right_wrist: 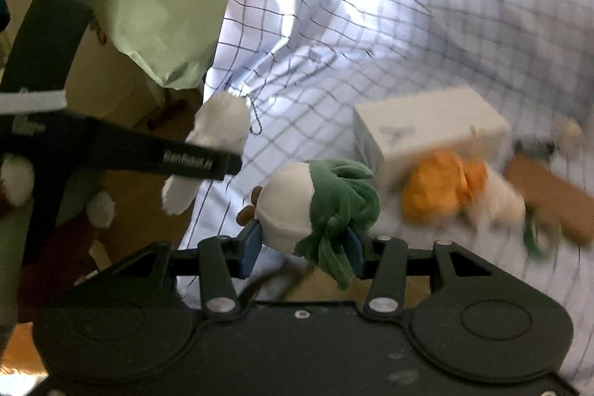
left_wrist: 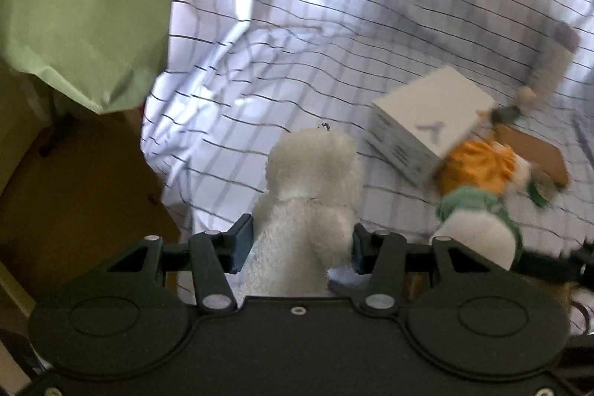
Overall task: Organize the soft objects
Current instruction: 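Drop the white bunny into the basket with the left tool while the right carries the green plush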
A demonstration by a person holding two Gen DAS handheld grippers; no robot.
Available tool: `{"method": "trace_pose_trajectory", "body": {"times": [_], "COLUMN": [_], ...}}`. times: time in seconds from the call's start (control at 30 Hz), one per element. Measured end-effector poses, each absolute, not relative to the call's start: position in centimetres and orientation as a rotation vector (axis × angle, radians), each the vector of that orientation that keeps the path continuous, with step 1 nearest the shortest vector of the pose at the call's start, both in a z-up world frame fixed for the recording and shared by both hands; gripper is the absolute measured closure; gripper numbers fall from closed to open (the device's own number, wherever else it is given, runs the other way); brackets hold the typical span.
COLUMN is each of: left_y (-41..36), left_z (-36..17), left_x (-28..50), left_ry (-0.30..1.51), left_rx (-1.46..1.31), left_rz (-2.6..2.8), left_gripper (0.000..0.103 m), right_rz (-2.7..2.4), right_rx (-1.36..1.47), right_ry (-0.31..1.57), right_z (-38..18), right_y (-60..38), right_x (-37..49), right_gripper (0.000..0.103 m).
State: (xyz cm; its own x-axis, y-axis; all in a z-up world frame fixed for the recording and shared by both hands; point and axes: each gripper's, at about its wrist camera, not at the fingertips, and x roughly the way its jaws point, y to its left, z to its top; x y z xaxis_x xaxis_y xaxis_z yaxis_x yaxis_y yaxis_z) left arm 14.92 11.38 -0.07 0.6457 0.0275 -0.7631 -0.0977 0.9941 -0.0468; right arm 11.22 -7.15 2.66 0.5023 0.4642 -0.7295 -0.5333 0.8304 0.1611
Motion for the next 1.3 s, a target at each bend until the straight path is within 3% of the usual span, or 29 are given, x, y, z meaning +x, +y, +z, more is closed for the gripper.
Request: {"method": "trace_pose_trajectory", "body": {"times": [0.37,0.67,0.97,1.07,1.17,1.3], "left_y": [4.7,0.5,-0.7,-0.8,-0.6,-0.2], "left_z": [-1.2,-2.8,-4.8,-5.1,-4.9,-4.6], "left_x": [9.3,6.6,5.8,5.7,5.3,4.8], "left_ry": [0.881,0.889,0.925,0.931,0.906,0.88], "left_rx": [-0.019,0.05,0.051,0.052,0.048,0.04], "left_rz": [-0.097,-0.175,-0.164,-0.151,-0.129,-0.091], "left_gripper": [0.053,0.051,0.048,0.046,0.032,0.031], "right_rz": [0.354,0.155,0.104,0.09,0.078,0.074], "right_rx": [0.158,0.347,0.334,0.32,0.303,0.288], "right_ry": [0.843,0.738,0.763,0.784,0.797,0.813], "right_z": [2.6,4.3,3.4,2.7,2.1,1.8], "right_y": [-16.2,-21.7,-21.4,-21.4,-21.1,-20.7], "right_x": [1.4,-1.7,-2.7,-3.1,-3.2,-3.1], "right_gripper": [0.056,0.055,0.055,0.055,0.055,0.055]}}
